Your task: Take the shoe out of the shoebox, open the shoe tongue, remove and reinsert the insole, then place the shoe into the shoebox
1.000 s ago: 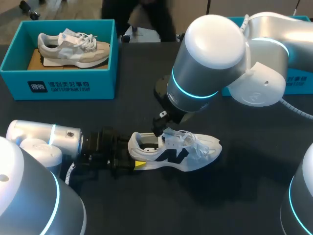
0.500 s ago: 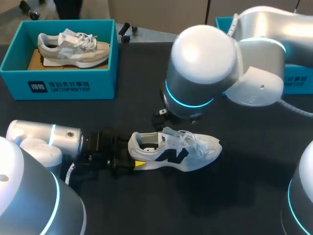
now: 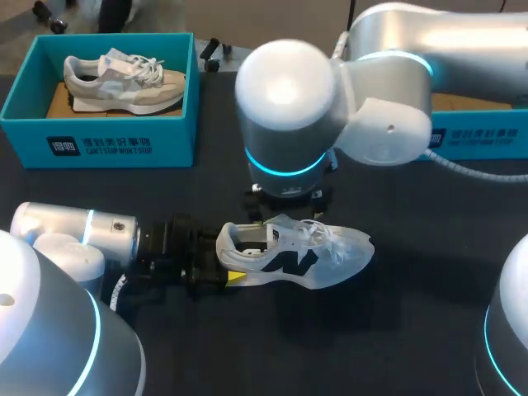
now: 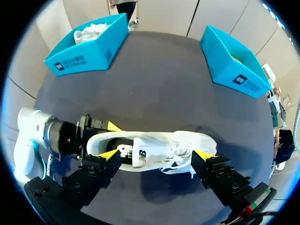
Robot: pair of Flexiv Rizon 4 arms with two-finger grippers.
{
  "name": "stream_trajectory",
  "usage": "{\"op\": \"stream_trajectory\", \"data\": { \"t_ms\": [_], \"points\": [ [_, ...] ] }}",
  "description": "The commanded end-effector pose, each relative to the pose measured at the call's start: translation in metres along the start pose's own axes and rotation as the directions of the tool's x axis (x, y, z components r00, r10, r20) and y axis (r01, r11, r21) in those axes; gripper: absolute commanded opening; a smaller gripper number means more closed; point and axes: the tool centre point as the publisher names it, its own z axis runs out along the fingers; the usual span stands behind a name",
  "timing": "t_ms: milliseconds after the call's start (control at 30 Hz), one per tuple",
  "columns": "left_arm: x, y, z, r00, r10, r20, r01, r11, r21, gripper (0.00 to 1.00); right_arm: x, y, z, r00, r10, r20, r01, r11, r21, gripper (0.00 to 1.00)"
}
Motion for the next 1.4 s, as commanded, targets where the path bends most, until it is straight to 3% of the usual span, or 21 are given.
{"op": "stream_trajectory", "data": {
  "t_ms": [33,300,500,867,933,1100,1400],
  "points": [
    [-0.001,0.0,0.0,1.0,-0.001,-0.003,0.001,1.0,-0.003,0.0,0.015,0.003,0.013,0.999,-0.009,0.038,0.008,0.999,0.031,1.0],
    [-0.001,0.0,0.0,1.0,-0.001,-0.003,0.001,1.0,-0.003,0.0,0.026,0.0,0.029,0.996,0.009,0.091,-0.016,0.997,0.081,1.0],
    [-0.001,0.0,0.0,1.0,-0.001,-0.003,0.001,1.0,-0.003,0.0,0.024,-0.007,0.04,0.984,0.035,0.177,-0.057,0.991,0.123,1.0],
    [-0.001,0.0,0.0,1.0,-0.001,-0.003,0.001,1.0,-0.003,0.0,0.022,-0.012,0.057,0.969,0.055,0.239,-0.097,0.98,0.171,1.0],
    [-0.001,0.0,0.0,1.0,-0.001,-0.003,0.001,1.0,-0.003,0.0,0.019,-0.014,0.058,0.966,0.063,0.252,-0.104,0.983,0.152,1.0],
    [-0.001,0.0,0.0,1.0,-0.001,-0.003,0.001,1.0,-0.003,0.0,0.005,-0.021,0.056,0.948,0.06,0.312,-0.125,0.973,0.192,1.0],
    [-0.001,0.0,0.0,1.0,-0.001,-0.003,0.001,1.0,-0.003,0.0,-0.018,-0.025,0.039,0.931,0.068,0.36,-0.148,0.969,0.198,1.0]
  ]
}}
